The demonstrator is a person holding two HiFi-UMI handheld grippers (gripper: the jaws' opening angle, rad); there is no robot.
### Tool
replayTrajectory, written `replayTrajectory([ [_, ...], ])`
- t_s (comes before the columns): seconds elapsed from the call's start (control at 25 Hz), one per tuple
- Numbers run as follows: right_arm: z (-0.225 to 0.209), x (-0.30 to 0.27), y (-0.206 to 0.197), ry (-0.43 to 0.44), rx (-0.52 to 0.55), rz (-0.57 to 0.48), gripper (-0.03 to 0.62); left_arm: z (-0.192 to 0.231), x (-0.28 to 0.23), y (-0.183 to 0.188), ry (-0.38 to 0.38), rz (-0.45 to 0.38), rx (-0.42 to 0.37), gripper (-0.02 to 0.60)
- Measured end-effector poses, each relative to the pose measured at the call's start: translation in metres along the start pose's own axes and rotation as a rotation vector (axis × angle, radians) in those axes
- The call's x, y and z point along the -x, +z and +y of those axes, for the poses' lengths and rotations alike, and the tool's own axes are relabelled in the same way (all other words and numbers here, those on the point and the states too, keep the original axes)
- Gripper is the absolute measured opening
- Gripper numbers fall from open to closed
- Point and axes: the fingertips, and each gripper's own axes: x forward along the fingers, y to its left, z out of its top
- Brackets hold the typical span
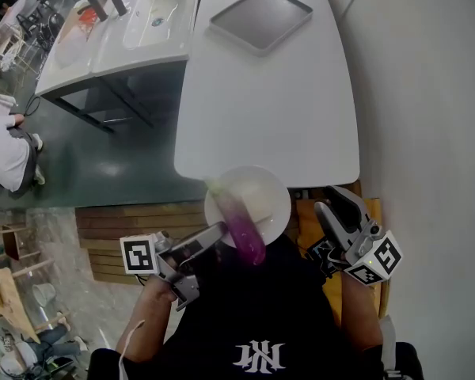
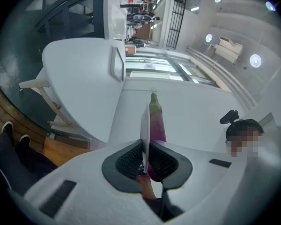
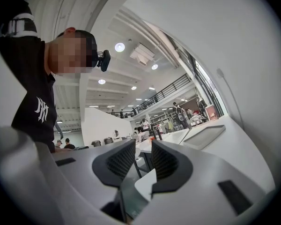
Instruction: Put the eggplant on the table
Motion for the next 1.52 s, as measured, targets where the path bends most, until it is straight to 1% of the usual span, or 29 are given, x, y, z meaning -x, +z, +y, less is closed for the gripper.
replayTrajectory([
  [0.2,0.015,-0.015,-0.005,0.009,-0.010,0.012,0.080,-0.005,0.013,0.012,-0.019,0.002,-0.005,0.023],
  [0.28,0.019,-0.022,-0.009,0.015,-0.015,0.019,0.103,-0.004,0.019,0.018,-0.024,-0.002,-0.003,0.023],
  [0.36,0.021,-0.026,-0.011,0.018,-0.011,0.030,0.104,-0.002,0.022,0.021,-0.027,-0.006,0.000,0.023],
  [0.56,0.021,-0.028,-0.005,-0.001,-0.003,0.020,0.104,-0.001,0.027,0.030,-0.027,-0.018,-0.002,0.023],
  [0.8,0.017,-0.034,-0.005,-0.007,0.014,0.050,0.103,-0.005,0.021,0.046,-0.050,-0.020,-0.007,0.023],
  [0.96,0.016,-0.034,0.000,-0.006,0.007,0.063,0.104,-0.009,0.012,0.047,-0.054,-0.009,0.001,0.023],
  [1.2,-0.013,-0.043,0.002,0.009,-0.034,0.060,0.104,-0.002,-0.015,0.060,-0.043,-0.003,0.015,0.023],
  [1.52,-0.062,-0.072,0.012,0.040,-0.089,0.059,0.104,0.002,-0.054,0.094,-0.008,0.016,0.022,0.023],
])
